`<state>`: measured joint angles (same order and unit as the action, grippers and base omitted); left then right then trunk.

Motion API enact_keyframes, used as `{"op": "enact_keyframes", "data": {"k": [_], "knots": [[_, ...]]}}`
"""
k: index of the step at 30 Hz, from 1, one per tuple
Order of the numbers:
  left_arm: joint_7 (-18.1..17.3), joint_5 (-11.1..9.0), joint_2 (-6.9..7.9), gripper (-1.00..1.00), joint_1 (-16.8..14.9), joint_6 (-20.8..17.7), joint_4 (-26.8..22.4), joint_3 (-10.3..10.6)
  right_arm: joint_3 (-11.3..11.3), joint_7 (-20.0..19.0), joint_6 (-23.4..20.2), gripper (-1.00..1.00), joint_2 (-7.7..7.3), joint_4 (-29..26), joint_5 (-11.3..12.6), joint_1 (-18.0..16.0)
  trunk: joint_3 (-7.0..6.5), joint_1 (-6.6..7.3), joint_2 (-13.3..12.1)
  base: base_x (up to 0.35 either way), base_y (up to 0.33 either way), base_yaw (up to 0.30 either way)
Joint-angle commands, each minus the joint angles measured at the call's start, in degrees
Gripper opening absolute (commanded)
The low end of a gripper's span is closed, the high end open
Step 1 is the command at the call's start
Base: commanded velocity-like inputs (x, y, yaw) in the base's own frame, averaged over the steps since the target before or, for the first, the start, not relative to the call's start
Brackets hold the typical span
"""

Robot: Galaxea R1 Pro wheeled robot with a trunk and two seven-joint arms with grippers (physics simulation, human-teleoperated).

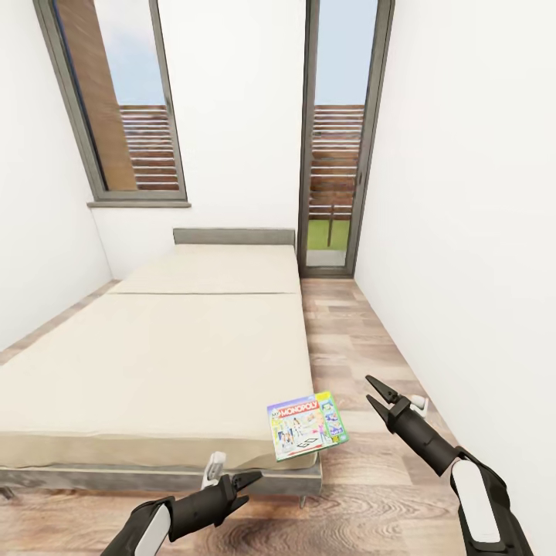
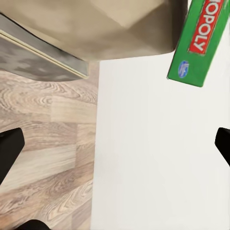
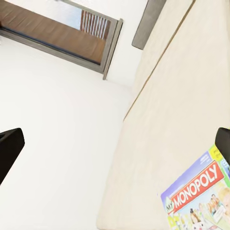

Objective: Put all the toys in the child's room - the three board games (two on the bed and one on the table), the two jigsaw puzzles on the table, and the tennis ball on the table - inside the toy box on the table in the child's room.

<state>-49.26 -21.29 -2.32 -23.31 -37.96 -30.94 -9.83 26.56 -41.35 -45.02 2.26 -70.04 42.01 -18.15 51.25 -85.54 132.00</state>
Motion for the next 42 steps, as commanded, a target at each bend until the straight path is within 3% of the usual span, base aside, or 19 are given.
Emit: {"op": "enact_keyframes", "data": {"k": [1,6,11,22,42], "knots": [[-0.13,0.05,-0.05,1.00,-0.04,-0.36,0.00,-0.27,0.15,-0.14,-0.33,1.00,0.06,0.00,0.00,-0.05,-0.13,0.24,-0.39,0.000,0.000,0.000],[-0.13,0.04,-0.05,1.00,-0.01,-0.36,0.03,-0.27,0.15,-0.10,-0.33,1.00,0.07,0.00,-0.03,-0.04,-1.03,1.34,-2.40,0.000,0.000,0.000],[-0.13,0.03,-0.05,1.00,-0.03,-0.36,0.03,-0.27,0.15,-0.12,-0.33,1.00,0.03,0.00,-0.04,-0.04,-1.03,1.34,-2.40,0.000,0.000,0.000],[-0.13,0.07,-0.31,1.00,-0.03,-0.36,0.01,-0.20,0.15,-0.05,-0.31,1.00,0.10,0.00,-0.03,-0.04,-3.00,3.75,-6.81,0.000,0.000,0.000],[-0.13,0.07,-0.40,1.00,0.01,-0.28,0.00,-0.19,0.15,-0.13,-0.33,1.00,0.10,0.00,0.00,-0.04,-3.00,3.75,-6.81,0.003,-0.001,0.000]]}}
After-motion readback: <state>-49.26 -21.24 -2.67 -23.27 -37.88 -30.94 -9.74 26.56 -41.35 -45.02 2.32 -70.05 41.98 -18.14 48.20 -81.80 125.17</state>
